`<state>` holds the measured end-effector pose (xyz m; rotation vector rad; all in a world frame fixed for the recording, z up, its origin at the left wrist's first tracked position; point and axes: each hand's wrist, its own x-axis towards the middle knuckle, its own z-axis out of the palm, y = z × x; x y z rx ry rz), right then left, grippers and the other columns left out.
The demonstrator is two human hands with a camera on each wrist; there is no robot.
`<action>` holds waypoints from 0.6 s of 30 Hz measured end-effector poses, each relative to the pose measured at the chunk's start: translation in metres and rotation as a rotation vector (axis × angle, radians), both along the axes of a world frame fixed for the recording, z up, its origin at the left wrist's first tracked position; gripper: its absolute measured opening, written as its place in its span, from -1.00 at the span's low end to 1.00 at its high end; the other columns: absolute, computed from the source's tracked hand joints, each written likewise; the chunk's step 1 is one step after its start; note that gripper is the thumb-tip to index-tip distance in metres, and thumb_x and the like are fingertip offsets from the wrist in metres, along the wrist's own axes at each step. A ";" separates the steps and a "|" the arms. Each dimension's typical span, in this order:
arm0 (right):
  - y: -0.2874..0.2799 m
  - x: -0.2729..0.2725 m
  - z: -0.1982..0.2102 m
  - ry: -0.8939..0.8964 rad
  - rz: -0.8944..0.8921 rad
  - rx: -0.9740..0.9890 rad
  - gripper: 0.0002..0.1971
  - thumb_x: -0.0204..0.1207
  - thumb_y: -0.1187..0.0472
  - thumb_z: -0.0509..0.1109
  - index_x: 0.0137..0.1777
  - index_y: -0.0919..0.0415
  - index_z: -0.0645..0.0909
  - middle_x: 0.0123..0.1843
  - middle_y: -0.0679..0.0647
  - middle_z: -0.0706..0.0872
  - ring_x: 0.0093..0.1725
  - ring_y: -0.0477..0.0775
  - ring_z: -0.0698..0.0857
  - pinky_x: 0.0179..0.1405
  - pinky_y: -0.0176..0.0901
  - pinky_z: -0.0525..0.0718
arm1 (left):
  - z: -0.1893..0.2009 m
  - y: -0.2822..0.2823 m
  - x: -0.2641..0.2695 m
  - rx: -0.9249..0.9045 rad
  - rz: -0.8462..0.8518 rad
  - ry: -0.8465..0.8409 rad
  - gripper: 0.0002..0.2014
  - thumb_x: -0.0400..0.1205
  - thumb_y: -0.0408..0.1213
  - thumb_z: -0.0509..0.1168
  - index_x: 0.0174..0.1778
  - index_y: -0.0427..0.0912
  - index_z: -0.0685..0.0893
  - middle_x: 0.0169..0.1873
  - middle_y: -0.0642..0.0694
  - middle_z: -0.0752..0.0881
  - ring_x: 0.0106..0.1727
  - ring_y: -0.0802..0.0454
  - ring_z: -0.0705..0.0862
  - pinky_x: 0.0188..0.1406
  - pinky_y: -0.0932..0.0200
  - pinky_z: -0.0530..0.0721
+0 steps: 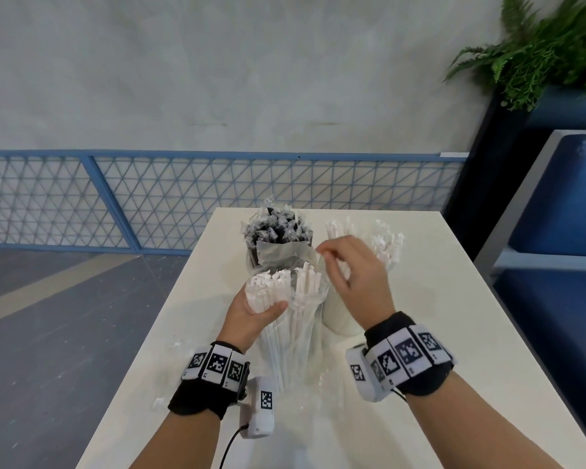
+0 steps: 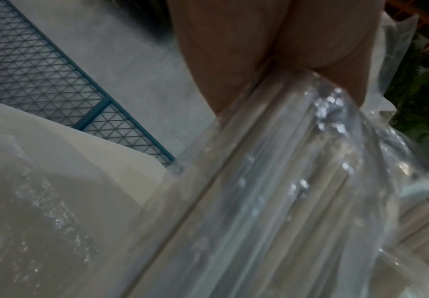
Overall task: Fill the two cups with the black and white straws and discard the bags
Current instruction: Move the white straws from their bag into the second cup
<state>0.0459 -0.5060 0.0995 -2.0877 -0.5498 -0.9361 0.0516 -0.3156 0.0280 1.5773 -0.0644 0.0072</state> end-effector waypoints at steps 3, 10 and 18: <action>0.017 -0.001 -0.018 0.160 0.059 -0.120 -0.77 0.57 0.19 0.21 0.11 0.20 0.64 0.04 0.05 0.69 0.05 -0.06 0.60 0.09 -0.38 0.49 | 0.000 0.001 0.000 0.014 -0.028 -0.036 -0.45 0.39 -0.39 0.52 0.31 -0.20 0.56 0.18 -0.14 0.73 0.26 -0.01 0.67 0.33 0.03 0.57; 0.030 0.000 -0.040 0.387 0.136 0.051 -0.68 0.42 0.31 0.46 0.18 0.16 0.63 0.10 -0.07 0.64 0.12 -0.16 0.60 0.15 -0.49 0.48 | 0.005 0.006 -0.004 -0.006 -0.121 -0.083 -0.51 0.39 -0.49 0.47 0.22 -0.13 0.56 0.06 -0.01 0.74 0.10 0.21 0.72 0.02 0.40 0.63; 0.034 -0.002 -0.042 0.446 0.235 0.101 -0.54 0.33 0.34 0.52 0.25 0.09 0.61 0.14 -0.04 0.64 0.11 -0.26 0.59 0.15 -0.56 0.46 | 0.003 0.009 -0.004 -0.042 -0.204 -0.080 -0.40 0.31 -0.41 0.51 0.23 -0.01 0.49 0.13 -0.02 0.69 0.17 0.23 0.69 0.06 0.36 0.63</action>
